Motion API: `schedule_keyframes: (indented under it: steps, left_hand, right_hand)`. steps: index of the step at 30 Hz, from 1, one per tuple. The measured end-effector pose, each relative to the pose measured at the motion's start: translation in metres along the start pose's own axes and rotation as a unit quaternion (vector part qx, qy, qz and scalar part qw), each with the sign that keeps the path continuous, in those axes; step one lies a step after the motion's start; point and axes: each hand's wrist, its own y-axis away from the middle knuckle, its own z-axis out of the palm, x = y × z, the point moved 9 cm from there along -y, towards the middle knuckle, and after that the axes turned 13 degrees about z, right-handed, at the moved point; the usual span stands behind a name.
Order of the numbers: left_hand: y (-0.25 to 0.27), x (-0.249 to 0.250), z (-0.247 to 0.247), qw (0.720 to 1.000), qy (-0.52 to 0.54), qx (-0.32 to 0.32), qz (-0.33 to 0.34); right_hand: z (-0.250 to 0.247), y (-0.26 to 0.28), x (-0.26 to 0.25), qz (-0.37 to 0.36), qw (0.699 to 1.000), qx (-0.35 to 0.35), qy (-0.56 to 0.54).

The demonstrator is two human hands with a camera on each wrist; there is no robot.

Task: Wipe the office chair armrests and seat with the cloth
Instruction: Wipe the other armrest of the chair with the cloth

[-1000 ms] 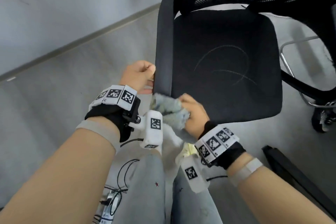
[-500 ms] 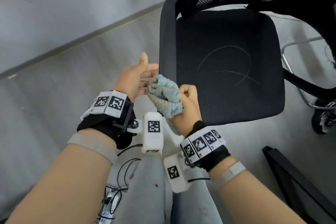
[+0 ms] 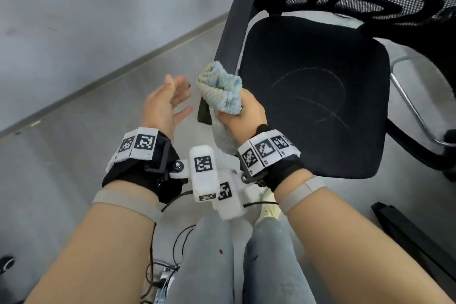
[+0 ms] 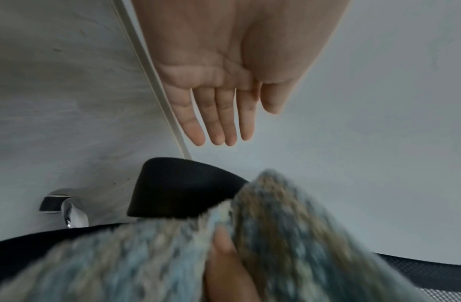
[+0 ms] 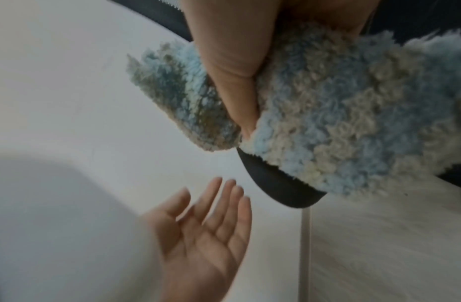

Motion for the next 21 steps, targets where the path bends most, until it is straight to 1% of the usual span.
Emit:
schedule_keyframes:
  steps: [2, 4, 6, 8, 10, 12, 14, 17, 19, 21]
  left_hand:
    - [0.0, 0.003, -0.001, 1.0, -0.001, 0.015, 0.01]
    - [0.003, 0.003, 0.006, 1.0, -0.001, 0.011, 0.013]
    - [0.009, 0.001, 0.019, 1.0, -0.001, 0.007, 0.017]
    - [0.016, -0.004, 0.039, 1.0, -0.004, 0.001, 0.02]
    - [0.026, -0.012, 0.066, 1.0, -0.012, -0.016, 0.016]
    - [0.039, -0.022, 0.1, 0.998, -0.027, -0.055, 0.012]
    - [0.056, -0.034, 0.136, 0.994, -0.046, -0.095, 0.004]
    - [0.083, -0.054, 0.189, 0.989, -0.067, -0.134, -0.009]
    - [0.102, -0.067, 0.224, 0.986, -0.078, -0.149, -0.014]
    - [0.123, -0.081, 0.261, 0.982, -0.086, -0.165, -0.022]
  right_hand:
    - [-0.016, -0.001, 0.008, 0.025, 0.999, -0.008, -0.028]
    - [-0.036, 0.001, 0.02, 0.035, 0.997, -0.004, -0.063]
    - [-0.062, 0.004, 0.032, 0.04, 0.996, 0.017, -0.082]
    - [-0.094, 0.008, 0.048, 0.044, 0.992, 0.053, -0.103]
    - [-0.13, 0.014, 0.064, 0.039, 0.985, 0.094, -0.137]
    - [-0.171, 0.025, 0.077, 0.014, 0.975, 0.139, -0.17]
    - [-0.216, 0.038, 0.094, -0.005, 0.965, 0.197, -0.174]
    - [-0.283, 0.057, 0.128, -0.006, 0.945, 0.278, -0.172]
    - [-0.323, 0.064, 0.152, -0.003, 0.935, 0.302, -0.185]
    - [-0.361, 0.065, 0.18, 0.014, 0.926, 0.309, -0.217]
